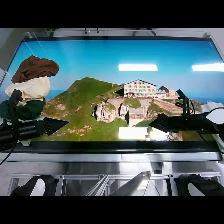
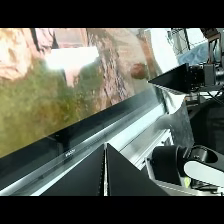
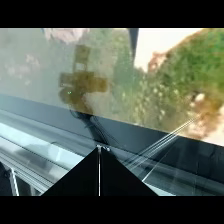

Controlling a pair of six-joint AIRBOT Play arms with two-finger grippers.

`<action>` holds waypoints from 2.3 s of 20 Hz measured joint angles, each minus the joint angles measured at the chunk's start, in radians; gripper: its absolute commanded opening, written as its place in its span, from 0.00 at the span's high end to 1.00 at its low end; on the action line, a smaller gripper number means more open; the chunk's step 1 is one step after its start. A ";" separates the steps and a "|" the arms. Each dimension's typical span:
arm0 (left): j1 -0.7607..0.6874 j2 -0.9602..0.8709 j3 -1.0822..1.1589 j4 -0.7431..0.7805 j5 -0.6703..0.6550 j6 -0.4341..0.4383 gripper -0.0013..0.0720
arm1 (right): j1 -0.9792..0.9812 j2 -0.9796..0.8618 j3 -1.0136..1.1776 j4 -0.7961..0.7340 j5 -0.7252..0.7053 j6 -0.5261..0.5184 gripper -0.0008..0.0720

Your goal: Fold the shirts.

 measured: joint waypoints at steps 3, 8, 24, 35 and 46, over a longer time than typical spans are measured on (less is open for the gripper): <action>0.000 0.000 0.000 -0.001 0.001 -0.003 0.98 | 0.000 0.000 0.000 0.000 0.000 0.000 0.96; 0.002 0.000 0.025 0.002 0.019 -0.004 0.64 | 0.000 0.000 0.000 0.000 0.000 0.000 0.96; 0.029 -0.863 1.273 0.528 0.262 -0.205 0.00 | 0.000 0.000 0.000 0.000 0.001 0.000 0.96; -0.064 -1.460 1.521 0.792 0.696 -0.225 0.79 | 0.000 0.000 0.000 0.000 0.000 0.000 0.96; -0.164 -1.242 1.549 0.462 0.518 -0.156 0.94 | 0.000 0.000 0.000 0.000 0.001 0.000 0.96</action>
